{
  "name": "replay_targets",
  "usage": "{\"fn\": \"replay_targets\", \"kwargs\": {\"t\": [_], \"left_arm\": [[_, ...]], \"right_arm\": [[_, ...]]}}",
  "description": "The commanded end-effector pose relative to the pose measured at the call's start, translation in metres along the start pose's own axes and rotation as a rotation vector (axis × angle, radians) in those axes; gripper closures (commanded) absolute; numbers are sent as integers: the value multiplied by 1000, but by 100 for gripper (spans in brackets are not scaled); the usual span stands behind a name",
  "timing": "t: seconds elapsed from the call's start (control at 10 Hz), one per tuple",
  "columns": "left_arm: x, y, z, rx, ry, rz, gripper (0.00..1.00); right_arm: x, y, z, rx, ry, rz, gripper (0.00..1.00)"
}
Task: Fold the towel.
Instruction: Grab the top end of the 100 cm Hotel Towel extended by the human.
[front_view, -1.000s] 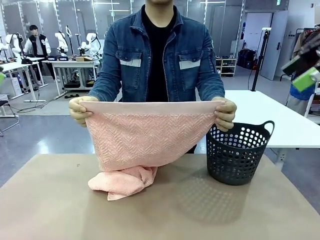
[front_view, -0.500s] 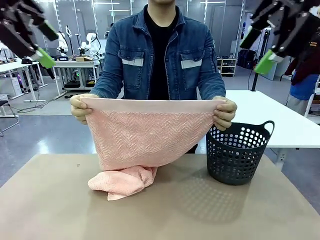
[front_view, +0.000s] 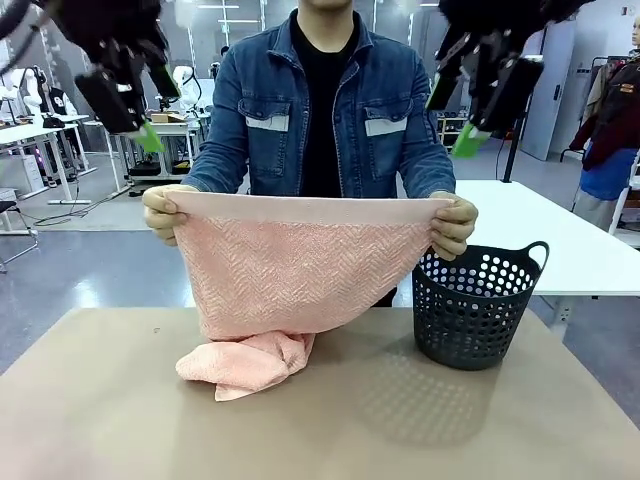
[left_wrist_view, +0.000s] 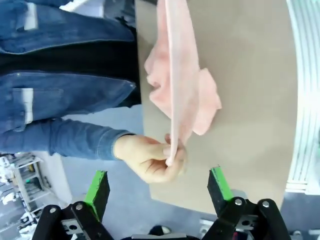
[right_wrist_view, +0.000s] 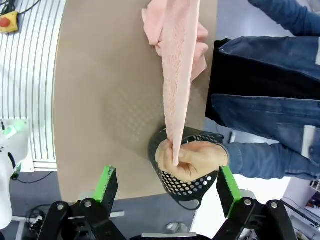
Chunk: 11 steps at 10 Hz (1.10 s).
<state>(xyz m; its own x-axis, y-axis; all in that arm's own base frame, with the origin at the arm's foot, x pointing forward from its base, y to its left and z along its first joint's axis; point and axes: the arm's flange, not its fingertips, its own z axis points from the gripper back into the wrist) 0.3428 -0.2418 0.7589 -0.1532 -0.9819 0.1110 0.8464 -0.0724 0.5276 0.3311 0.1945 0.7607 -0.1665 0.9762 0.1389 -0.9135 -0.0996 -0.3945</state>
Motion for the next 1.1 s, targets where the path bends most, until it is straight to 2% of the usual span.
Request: {"fn": "replay_targets", "kwargs": {"t": [0.0, 0.4, 1.0], "left_arm": [[14, 7, -16, -120, 42, 52, 0], [22, 16, -64, -267, 43, 122, 0], [23, 25, -104, -300, 34, 165, 0]], "right_arm": [[4, -12, -15, 9, 6, -42, 0], [1, -26, -61, 33, 1, -72, 0], [-1, -41, -115, 67, -26, -113, 0]]}}
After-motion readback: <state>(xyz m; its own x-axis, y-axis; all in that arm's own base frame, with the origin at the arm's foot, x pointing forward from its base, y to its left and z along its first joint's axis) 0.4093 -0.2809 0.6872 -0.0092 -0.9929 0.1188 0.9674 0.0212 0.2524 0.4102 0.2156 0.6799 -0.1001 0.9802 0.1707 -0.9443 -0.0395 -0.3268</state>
